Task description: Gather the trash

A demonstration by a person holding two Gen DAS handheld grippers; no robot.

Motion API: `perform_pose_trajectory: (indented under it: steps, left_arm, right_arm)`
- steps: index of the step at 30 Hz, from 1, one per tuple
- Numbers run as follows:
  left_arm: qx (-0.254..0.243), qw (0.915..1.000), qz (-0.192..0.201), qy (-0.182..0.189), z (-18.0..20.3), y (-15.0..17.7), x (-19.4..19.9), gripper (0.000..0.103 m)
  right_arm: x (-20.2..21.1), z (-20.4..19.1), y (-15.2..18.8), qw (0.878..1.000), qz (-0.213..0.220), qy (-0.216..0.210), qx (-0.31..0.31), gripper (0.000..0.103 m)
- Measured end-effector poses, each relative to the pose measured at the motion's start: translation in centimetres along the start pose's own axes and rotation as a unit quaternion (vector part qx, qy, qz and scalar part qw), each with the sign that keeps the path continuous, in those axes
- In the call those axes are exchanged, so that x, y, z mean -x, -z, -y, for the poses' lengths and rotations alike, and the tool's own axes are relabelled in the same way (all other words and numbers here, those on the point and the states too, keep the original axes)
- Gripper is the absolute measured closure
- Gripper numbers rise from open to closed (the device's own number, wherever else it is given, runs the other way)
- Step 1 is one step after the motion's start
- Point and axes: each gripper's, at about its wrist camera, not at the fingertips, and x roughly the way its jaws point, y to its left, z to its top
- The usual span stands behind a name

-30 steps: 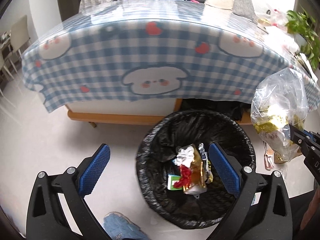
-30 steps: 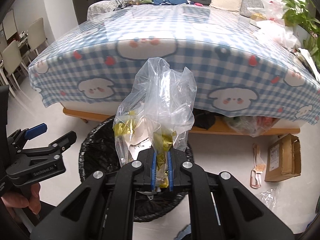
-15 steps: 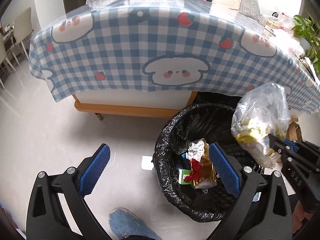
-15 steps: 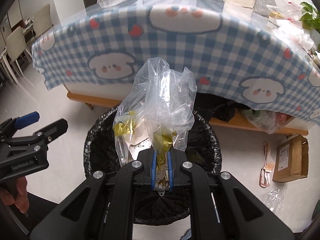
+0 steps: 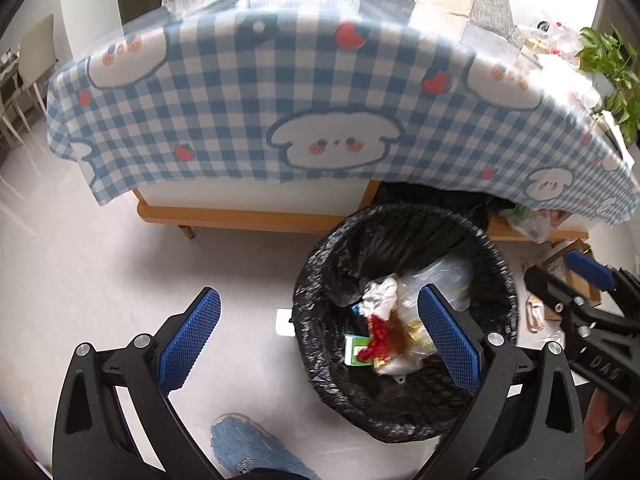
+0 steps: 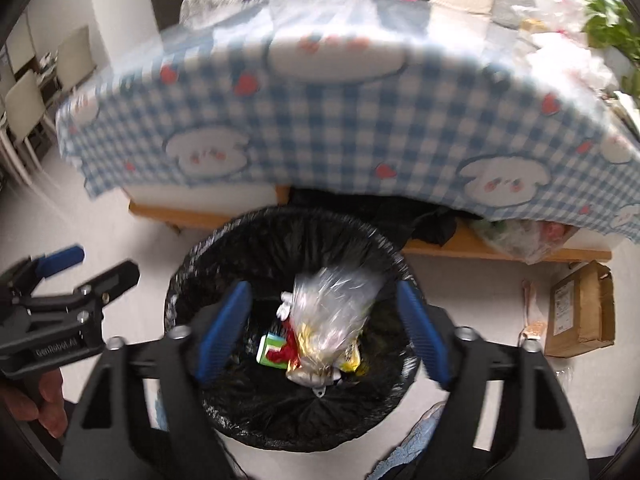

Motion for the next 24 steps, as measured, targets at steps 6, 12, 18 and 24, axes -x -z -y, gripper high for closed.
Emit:
perform_pose_trajectory:
  steps: [6,12,18,24]
  left_arm:
    - [-0.01,0.9994,0.033,0.009,1.8,-1.9,4.4,0.006]
    - [-0.01,0.9976,0.066,0.016,3.1,-3.6,8.8,0.006]
    - [-0.016,0.9963,0.082,0.021,3.7,-3.8,11.4,0.006]
    - [-0.017,0.9966,0.079,0.015,3.8,-3.8,11.4,0.006]
  right_arm:
    - [4.8,2.5,-1.8,0.998,0.045,0.012,-0.036,0.008]
    - [8.9,3.6,-2.8,0.996,0.077,0.02,-0.038,0.008]
    - [11.6,3.4,-3.0,0.995,0.091,0.03,-0.027,0.008]
    - [11.8,3.1,-3.0,0.995,0.092,0.036,-0.023,0.008]
